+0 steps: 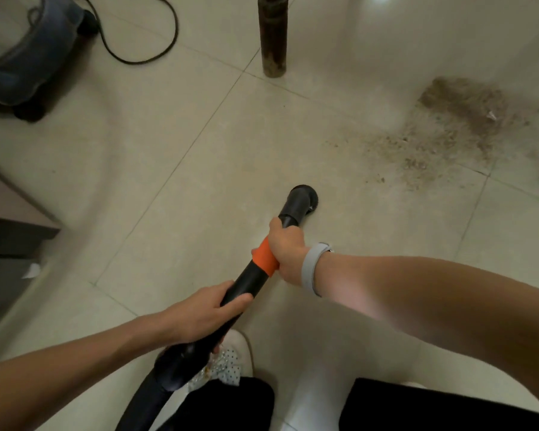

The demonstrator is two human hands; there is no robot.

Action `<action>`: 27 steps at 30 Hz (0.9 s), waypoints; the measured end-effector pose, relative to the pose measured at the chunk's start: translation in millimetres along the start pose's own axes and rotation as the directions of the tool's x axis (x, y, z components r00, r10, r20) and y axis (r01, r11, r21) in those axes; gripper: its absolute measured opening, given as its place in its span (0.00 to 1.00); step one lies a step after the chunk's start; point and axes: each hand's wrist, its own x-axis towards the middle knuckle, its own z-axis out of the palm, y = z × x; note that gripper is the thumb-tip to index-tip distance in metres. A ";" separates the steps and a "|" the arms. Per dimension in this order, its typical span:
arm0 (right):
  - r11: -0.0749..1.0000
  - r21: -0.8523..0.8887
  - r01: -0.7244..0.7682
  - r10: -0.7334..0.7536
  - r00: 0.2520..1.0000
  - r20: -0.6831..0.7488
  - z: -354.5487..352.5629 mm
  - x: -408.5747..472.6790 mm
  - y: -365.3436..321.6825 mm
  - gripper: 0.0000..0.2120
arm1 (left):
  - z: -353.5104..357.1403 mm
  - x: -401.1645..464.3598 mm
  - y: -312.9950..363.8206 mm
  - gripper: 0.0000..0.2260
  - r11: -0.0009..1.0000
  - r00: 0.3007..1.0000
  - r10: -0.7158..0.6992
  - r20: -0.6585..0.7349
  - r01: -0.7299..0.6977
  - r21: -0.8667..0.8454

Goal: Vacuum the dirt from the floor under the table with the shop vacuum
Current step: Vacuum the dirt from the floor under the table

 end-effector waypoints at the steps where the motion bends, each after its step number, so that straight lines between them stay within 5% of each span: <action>1: 0.999 0.026 -0.026 0.025 0.999 0.035 -1.3 -3.8 5.0 0.12 | 3.3 -1.9 -2.5 0.10 1.000 1.000 -0.001 0.025 0.001 -0.013; 7: 0.999 -0.033 0.035 -0.033 0.997 0.074 -13.8 -10.9 23.6 0.13 | 25.9 -3.6 -2.0 0.12 0.966 0.986 -0.003 0.164 0.045 -0.253; 11: 0.999 -0.008 -0.037 0.037 0.994 0.100 -24.8 -18.8 33.3 0.11 | 29.6 -3.8 1.7 0.12 0.971 0.979 0.023 0.204 0.027 -0.238; 18: 0.997 -0.029 0.066 -0.064 0.996 0.068 -15.3 -5.5 16.9 0.13 | 22.5 10.5 2.9 0.14 0.994 0.998 -0.016 -0.059 0.009 -0.107; 22: 0.986 -0.118 0.113 -0.092 0.981 0.170 5.5 2.2 -3.5 0.13 | 24.6 18.1 3.7 0.12 0.987 0.972 -0.042 -0.230 0.005 -0.160; 27: 0.981 -0.129 0.146 -0.121 0.975 0.188 18.6 28.9 -20.4 0.14 | 2.1 31.7 14.5 0.13 0.987 0.965 -0.035 -0.259 -0.008 -0.162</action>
